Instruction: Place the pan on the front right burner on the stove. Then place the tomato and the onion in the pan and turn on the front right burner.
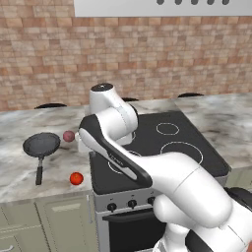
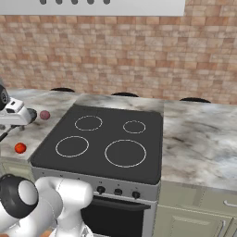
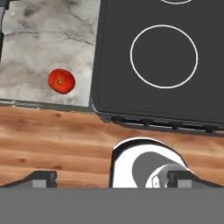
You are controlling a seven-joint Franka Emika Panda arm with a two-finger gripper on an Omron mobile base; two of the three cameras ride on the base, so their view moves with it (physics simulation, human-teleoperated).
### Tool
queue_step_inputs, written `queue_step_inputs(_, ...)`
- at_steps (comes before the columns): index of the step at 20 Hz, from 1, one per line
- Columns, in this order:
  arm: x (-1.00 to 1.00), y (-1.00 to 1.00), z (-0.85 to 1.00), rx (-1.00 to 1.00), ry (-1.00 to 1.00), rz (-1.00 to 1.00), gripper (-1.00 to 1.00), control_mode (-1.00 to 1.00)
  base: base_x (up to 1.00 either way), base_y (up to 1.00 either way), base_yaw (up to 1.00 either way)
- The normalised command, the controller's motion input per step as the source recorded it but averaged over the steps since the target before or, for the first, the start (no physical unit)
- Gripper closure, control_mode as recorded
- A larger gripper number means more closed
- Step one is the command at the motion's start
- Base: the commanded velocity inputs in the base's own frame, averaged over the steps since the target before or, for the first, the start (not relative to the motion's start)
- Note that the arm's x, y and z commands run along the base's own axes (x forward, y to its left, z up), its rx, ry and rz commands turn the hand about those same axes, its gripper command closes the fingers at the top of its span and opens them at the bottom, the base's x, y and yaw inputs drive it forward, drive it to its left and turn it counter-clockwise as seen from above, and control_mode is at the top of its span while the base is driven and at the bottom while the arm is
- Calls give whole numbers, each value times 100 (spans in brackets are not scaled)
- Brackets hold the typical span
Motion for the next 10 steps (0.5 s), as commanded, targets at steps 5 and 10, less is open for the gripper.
queue_step_inputs(5, 0, 5, -1, 0, 0, 0, -100, -100, 0, 0, 0)
queue_step_inputs(10, 0, 0, -1, 0, 0, 0, -100, -100, 0, 0, 0)
